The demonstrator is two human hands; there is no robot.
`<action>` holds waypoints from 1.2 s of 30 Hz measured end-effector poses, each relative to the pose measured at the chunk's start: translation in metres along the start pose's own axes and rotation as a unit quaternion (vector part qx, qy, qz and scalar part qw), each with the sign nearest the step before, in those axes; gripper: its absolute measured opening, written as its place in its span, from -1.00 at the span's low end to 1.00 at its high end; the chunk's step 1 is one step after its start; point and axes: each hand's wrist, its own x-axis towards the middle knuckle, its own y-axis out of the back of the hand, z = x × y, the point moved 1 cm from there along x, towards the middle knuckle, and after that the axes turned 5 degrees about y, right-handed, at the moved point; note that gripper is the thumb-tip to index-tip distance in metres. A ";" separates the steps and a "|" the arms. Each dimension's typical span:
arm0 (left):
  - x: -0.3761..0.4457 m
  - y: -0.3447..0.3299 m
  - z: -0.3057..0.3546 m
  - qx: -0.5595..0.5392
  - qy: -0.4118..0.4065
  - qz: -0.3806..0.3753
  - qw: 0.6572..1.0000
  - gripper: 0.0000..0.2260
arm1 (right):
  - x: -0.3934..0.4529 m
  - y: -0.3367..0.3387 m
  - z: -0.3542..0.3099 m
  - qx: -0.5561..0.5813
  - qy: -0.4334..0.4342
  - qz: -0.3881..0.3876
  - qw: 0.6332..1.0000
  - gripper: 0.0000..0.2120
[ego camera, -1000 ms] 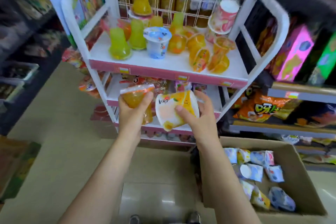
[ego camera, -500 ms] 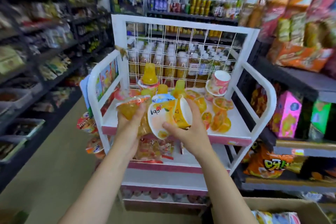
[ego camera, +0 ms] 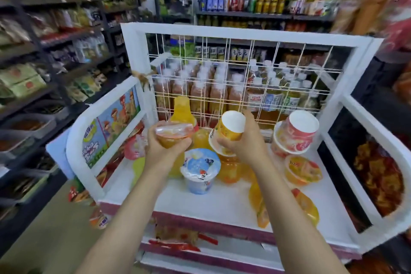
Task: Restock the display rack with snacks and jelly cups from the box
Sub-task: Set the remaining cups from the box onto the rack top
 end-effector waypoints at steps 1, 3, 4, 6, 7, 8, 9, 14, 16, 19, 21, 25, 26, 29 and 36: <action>0.004 -0.002 0.000 0.013 -0.002 -0.003 1.000 -0.43 | 0.004 -0.006 0.003 -0.013 0.002 -0.013 1.000 -0.01; 0.010 -0.005 0.003 0.045 -0.007 -0.026 0.999 -0.40 | 0.011 -0.014 0.007 -0.019 0.008 -0.009 1.000 -0.08; 0.012 -0.005 0.003 0.070 -0.016 -0.039 0.997 -0.37 | 0.013 -0.017 0.009 -0.023 0.006 0.000 1.000 -0.14; 0.017 -0.005 0.005 0.132 -0.041 -0.060 0.989 -0.30 | 0.015 -0.022 0.012 -0.056 0.008 0.011 0.998 -0.24; 0.019 -0.004 0.007 0.166 -0.056 -0.072 0.982 -0.25 | 0.016 -0.024 0.013 -0.070 0.011 0.010 0.997 -0.27; 0.021 -0.004 0.009 0.201 -0.069 -0.084 0.973 -0.20 | 0.016 -0.026 0.013 -0.077 0.013 0.008 0.997 -0.28; 0.023 -0.004 0.012 0.235 -0.078 -0.095 0.964 -0.15 | 0.016 -0.027 0.011 -0.076 0.013 0.009 0.997 -0.27; 0.040 -0.006 0.014 0.420 -0.111 -0.138 0.890 -0.09 | 0.001 -0.031 0.005 -0.040 0.049 0.072 0.995 -0.20; 0.042 -0.004 0.012 0.434 -0.102 -0.144 0.884 -0.12 | -0.009 -0.035 0.007 -0.031 0.066 0.078 0.994 -0.27; 0.040 0.004 0.011 0.418 -0.121 -0.140 0.889 -0.19 | -0.020 -0.040 0.010 -0.041 0.078 0.079 0.993 -0.31; 0.036 0.014 0.008 0.424 -0.150 -0.121 0.885 -0.25 | -0.019 -0.041 0.011 -0.044 0.074 0.081 0.993 -0.30; 0.030 0.028 0.003 0.423 -0.177 -0.104 0.882 -0.49 | -0.017 -0.045 0.011 -0.037 0.048 0.077 0.995 -0.30; 0.030 0.029 0.003 0.412 -0.174 -0.099 0.889 -0.52 | -0.019 -0.048 0.009 -0.034 0.041 0.084 0.995 -0.30; 0.035 0.030 0.011 0.358 -0.181 -0.062 0.914 -0.60 | -0.027 -0.055 0.001 -0.033 0.031 0.131 0.990 -0.35; 0.042 0.068 0.043 0.174 -0.192 0.013 0.966 -0.59 | -0.024 -0.049 -0.043 0.012 0.165 0.177 0.970 -0.68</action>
